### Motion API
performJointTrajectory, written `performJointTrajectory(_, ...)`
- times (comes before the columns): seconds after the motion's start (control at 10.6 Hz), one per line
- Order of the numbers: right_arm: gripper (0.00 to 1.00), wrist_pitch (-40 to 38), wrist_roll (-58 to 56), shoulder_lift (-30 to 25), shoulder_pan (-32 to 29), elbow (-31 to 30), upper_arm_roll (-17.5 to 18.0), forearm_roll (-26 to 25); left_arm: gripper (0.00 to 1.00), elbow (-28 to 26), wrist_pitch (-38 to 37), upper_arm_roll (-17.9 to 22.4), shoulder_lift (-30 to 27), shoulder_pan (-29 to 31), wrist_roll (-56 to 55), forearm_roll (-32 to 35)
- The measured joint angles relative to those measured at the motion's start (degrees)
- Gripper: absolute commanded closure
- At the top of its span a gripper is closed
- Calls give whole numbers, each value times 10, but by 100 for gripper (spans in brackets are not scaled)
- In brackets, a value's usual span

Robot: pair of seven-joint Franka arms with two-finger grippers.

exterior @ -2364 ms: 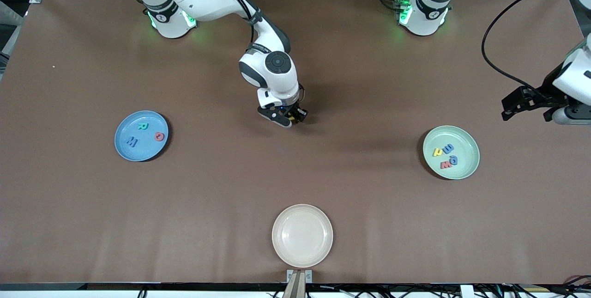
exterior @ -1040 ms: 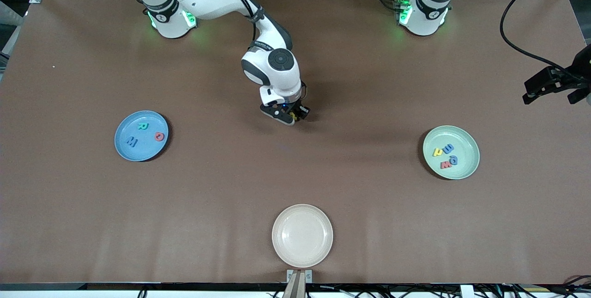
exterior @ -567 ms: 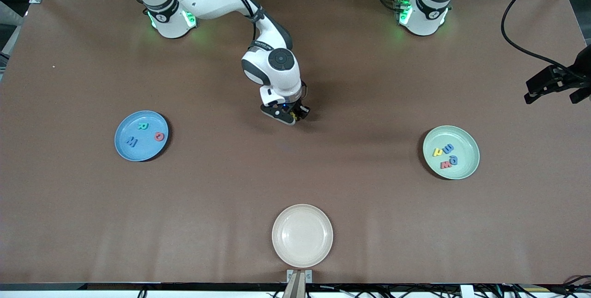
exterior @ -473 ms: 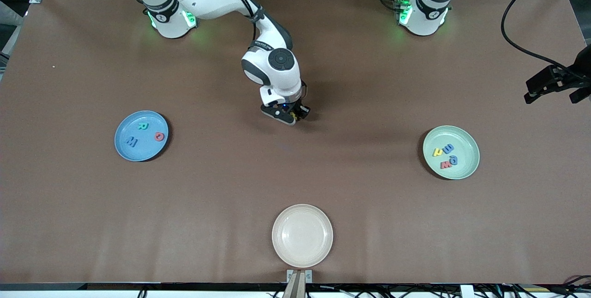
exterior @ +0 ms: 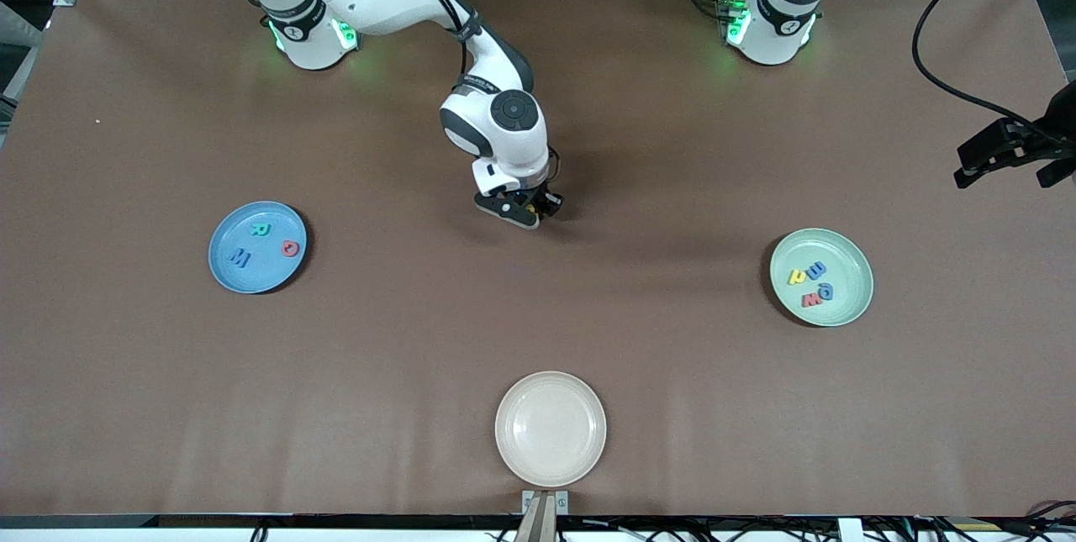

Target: Sort uppercase to blue plate, lowercase to green plate

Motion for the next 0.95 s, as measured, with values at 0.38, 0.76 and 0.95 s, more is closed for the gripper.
performJointTrajectory(0.38, 65, -27, -67, -2, -18, 9, -5, 0, 0, 0, 0, 0, 0, 0, 0, 0)
performJointTrajectory(0.76, 65, -70, -255, -19, -98, 9, -7, 0, 0, 0, 0, 0, 1, 0, 0, 0)
performJointTrajectory(0.95, 65, -86, -371, -38, -159, -3, -8, 0, 0, 0, 0, 0, 1, 0, 0, 0)
